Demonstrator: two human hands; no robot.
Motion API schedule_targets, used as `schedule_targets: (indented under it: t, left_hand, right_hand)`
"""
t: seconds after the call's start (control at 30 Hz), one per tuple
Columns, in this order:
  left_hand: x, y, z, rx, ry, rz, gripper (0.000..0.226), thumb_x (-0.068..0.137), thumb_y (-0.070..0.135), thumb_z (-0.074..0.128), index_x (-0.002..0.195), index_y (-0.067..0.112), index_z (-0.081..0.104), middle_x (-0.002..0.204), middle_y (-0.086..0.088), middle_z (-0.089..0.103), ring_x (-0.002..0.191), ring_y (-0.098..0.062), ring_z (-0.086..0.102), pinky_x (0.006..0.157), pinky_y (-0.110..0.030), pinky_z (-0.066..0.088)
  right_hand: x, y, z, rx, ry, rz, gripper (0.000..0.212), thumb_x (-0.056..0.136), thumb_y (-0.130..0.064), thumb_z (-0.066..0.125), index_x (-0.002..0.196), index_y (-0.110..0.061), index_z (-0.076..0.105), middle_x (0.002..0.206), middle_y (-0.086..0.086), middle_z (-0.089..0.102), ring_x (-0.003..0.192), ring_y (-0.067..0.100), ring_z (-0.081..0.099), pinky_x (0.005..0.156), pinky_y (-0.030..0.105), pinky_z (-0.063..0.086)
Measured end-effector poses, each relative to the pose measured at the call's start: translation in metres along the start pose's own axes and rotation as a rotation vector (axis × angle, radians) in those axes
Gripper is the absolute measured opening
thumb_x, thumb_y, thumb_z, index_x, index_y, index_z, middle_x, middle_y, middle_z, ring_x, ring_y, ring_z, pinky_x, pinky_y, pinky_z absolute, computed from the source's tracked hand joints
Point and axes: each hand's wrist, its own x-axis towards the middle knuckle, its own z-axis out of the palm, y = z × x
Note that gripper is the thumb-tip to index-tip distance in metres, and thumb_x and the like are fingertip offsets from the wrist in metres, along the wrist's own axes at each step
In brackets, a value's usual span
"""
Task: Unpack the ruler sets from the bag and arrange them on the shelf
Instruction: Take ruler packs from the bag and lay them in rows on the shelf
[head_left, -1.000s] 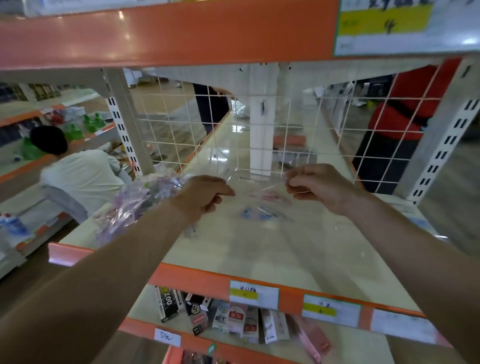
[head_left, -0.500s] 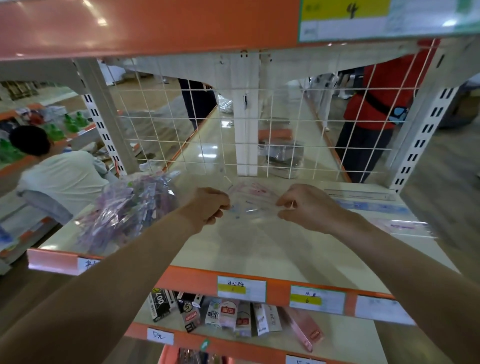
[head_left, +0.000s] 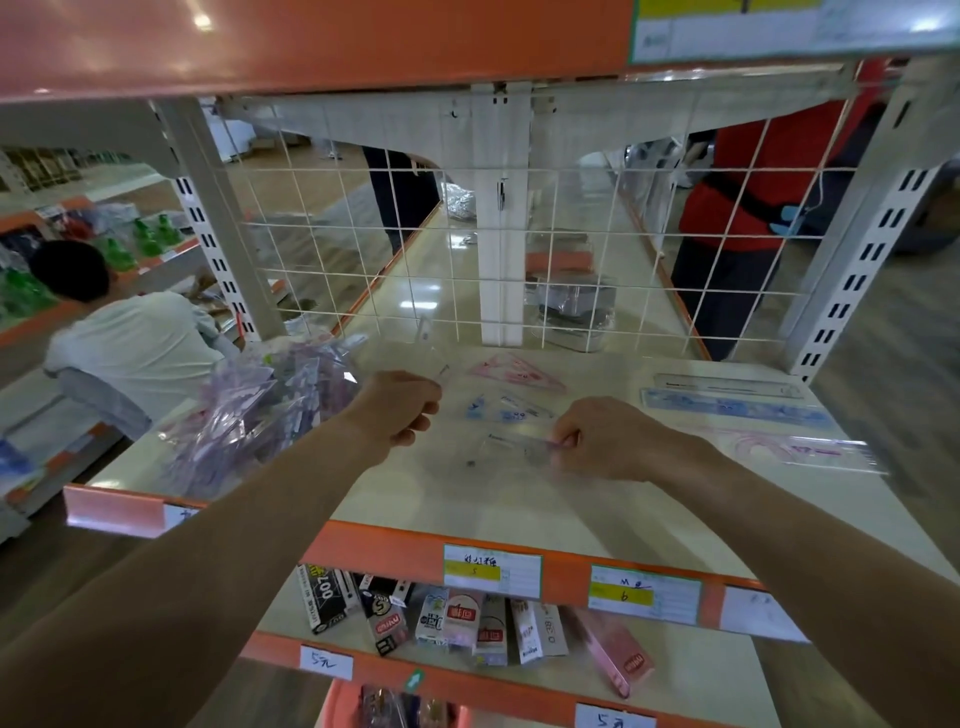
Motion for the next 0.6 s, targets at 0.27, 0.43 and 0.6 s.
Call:
schedule_targets:
  t: [0.27, 0.43, 0.6]
  left_hand:
    - [0.003, -0.001, 0.005, 0.094, -0.002, 0.056, 0.008, 0.089, 0.007, 0.055, 0.084, 0.011, 0.06, 0.076, -0.006, 0.056, 0.057, -0.015, 0.045, 0.052, -0.024, 0.033]
    - [0.007, -0.007, 0.012, 0.219, 0.008, 0.121, 0.009, 0.088, 0.007, 0.055, 0.089, 0.009, 0.064, 0.074, -0.005, 0.058, 0.056, -0.014, 0.046, 0.048, -0.023, 0.033]
    - [0.017, -0.011, 0.019, 0.292, 0.018, 0.178, 0.014, 0.089, 0.007, 0.054, 0.083, 0.013, 0.065, 0.068, -0.003, 0.058, 0.057, -0.014, 0.05, 0.049, -0.021, 0.039]
  right_hand:
    - [0.008, 0.004, 0.003, -0.034, 0.069, -0.003, 0.014, 0.087, -0.022, 0.057, 0.092, -0.029, 0.068, 0.098, -0.009, 0.06, 0.099, 0.016, 0.055, 0.075, 0.02, 0.04]
    - [0.016, -0.005, 0.013, -0.051, 0.108, -0.037, 0.036, 0.09, -0.032, 0.06, 0.125, -0.026, 0.06, 0.125, -0.004, 0.048, 0.119, 0.016, 0.045, 0.093, 0.027, 0.037]
    - [0.017, -0.003, 0.007, -0.037, 0.148, -0.057, 0.033, 0.094, -0.027, 0.053, 0.126, -0.022, 0.061, 0.127, -0.001, 0.05, 0.118, 0.018, 0.046, 0.094, 0.031, 0.039]
